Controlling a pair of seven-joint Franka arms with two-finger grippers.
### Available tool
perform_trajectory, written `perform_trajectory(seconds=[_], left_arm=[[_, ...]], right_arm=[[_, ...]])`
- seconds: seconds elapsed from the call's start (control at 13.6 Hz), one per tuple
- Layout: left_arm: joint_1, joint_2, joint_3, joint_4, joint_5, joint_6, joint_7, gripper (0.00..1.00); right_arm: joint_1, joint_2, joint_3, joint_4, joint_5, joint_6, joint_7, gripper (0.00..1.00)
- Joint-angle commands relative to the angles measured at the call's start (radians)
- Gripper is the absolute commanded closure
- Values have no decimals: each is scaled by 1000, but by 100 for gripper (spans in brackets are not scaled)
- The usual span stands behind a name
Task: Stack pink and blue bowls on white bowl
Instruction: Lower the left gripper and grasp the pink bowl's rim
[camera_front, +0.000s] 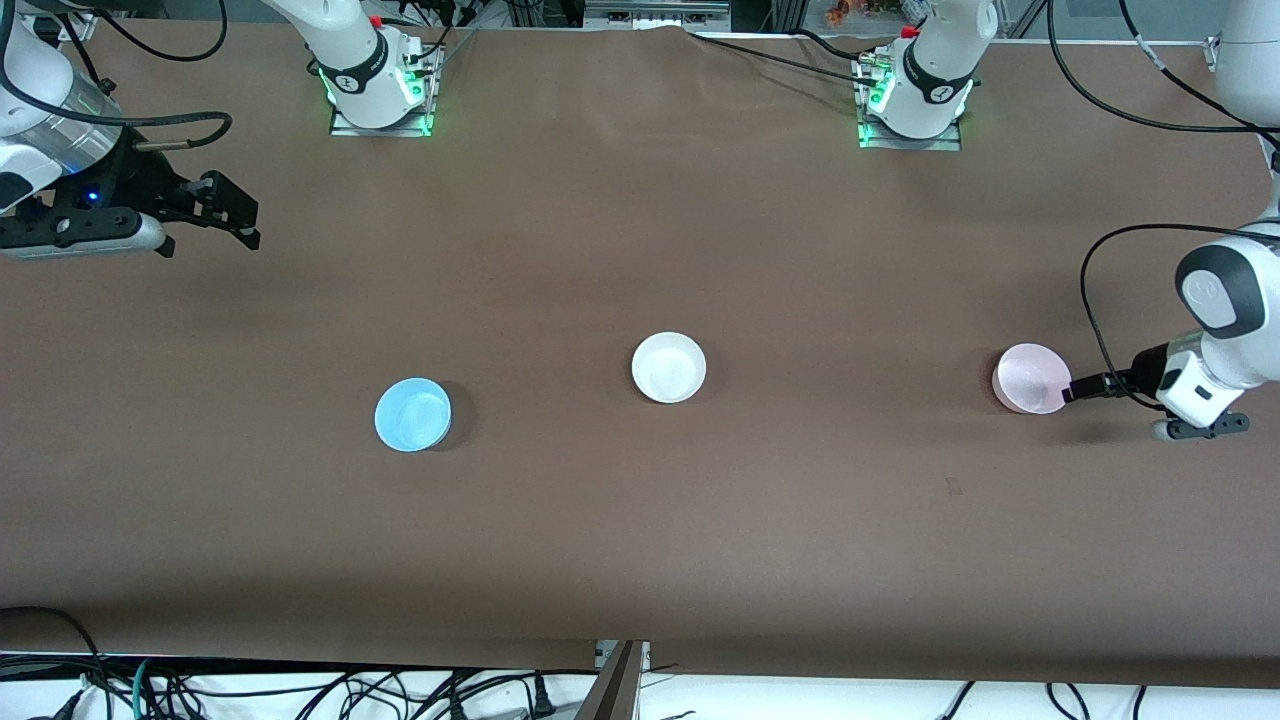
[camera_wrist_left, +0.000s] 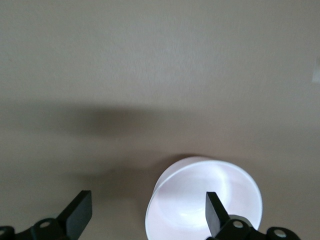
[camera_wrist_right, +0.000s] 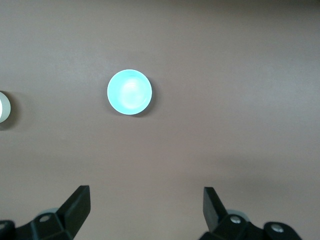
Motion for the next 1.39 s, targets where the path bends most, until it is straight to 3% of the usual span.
perform_trajectory(seconds=[0.0,0.44,0.66,0.88,1.1,1.17,1.32], left_arm=[[3,-48,13,-92,-28,55,70,0],[3,-50,13,-153,-80,80,82,3],[3,-45,13,-161,-80,106,129,20],[1,-44,13,-160,-80,104,132,54],[1,-44,13,-154,-82,100,129,94],[1,-44,13,-154,-88,100,127,100],[0,-44,13,-146,-113,93,127,100]], right_arm=[[-4,-18,5,-3,-3,-12,7,0],[-4,-18,5,-3,-3,-12,7,0],[-4,-18,5,-3,-3,-12,7,0],[-4,-18,5,-3,-3,-12,7,0],[-4,-18,3,-3,-4,-9,6,0],[-5,-9,3,-1,-4,-3,6,0],[-7,17,2,19,-7,14,4,0]])
